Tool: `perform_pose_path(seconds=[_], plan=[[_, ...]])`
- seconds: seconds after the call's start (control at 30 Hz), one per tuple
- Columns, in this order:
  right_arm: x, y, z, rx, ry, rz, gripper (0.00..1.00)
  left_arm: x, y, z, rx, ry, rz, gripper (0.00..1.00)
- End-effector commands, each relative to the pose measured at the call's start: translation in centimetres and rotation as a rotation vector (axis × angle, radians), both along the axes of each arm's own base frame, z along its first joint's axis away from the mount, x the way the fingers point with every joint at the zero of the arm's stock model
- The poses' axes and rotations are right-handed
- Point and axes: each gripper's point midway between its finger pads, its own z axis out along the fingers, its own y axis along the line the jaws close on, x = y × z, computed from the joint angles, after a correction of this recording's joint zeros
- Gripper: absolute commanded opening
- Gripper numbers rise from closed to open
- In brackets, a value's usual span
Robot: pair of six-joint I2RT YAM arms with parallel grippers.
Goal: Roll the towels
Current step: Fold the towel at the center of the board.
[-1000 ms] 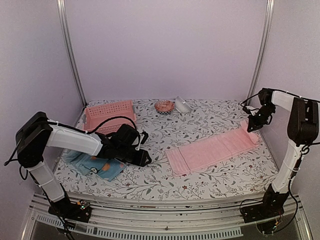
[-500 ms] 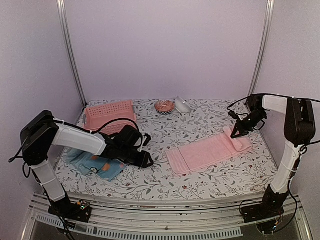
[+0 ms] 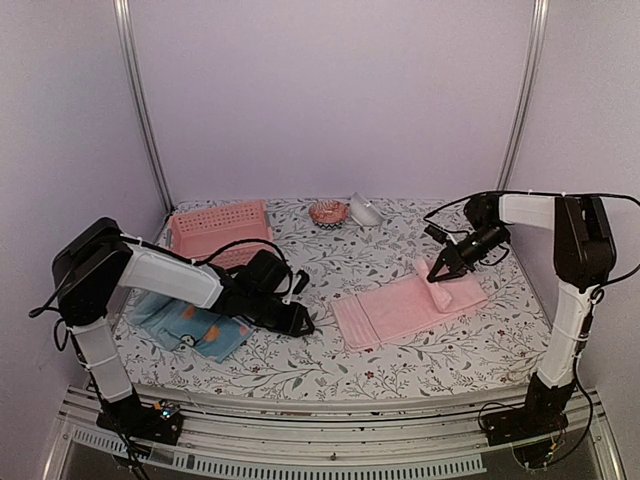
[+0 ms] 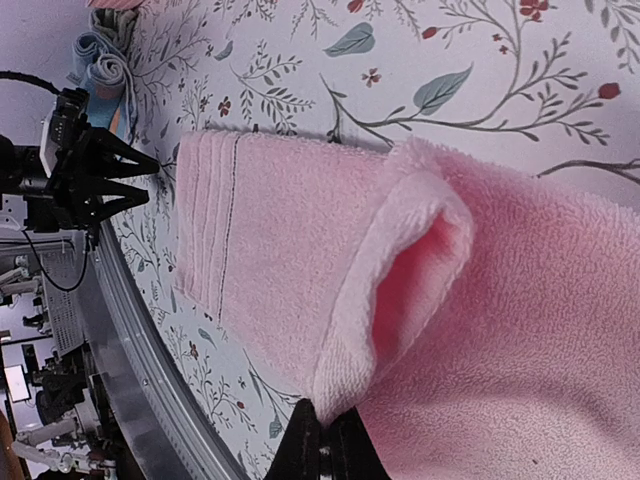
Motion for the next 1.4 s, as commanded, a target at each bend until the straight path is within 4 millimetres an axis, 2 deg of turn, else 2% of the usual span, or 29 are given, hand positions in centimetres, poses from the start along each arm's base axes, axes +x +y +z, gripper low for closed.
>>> perform_pose_path(seconds=[0.0,0.13,0.3,0.43,0.6,0.87,0.9,0.97,1.37], plan=[[-0.7,3.7,1.3,0.079,0.007,0.071,0.02,0.0,-0.7,-0.2,-0.007,0.023,0.003,0.41],[-2.1,6.6,1.7,0.126,0.025,0.127,0.02,-0.1,-1.9,-0.1,-0.027,0.033,0.004,0.41],[-3.9,9.6,0.8,0.116,0.073,0.184,0.03,-1.0,-3.7,-0.8,-0.030,0.036,-0.036,0.41],[-4.8,11.3,0.4,0.125,0.094,0.222,0.02,-1.6,-3.8,-2.0,-0.014,0.059,-0.037,0.39],[-5.5,13.1,-0.3,0.108,0.096,0.254,0.02,-1.9,-4.3,-2.0,-0.023,0.059,-0.040,0.38],[-4.8,15.4,-0.7,0.085,0.088,0.255,0.02,-2.3,-5.2,-1.7,-0.063,0.068,-0.047,0.30],[-4.8,15.6,-0.8,0.079,0.089,0.255,0.03,-2.5,-5.0,-2.8,-0.044,0.082,-0.048,0.30],[-4.7,16.0,-0.9,0.073,0.090,0.257,0.02,-2.5,-4.9,-3.2,-0.037,0.088,-0.047,0.29],[-4.8,17.3,-1.9,0.066,0.112,0.260,0.03,-2.8,-5.2,-3.4,-0.050,0.098,-0.066,0.20]])
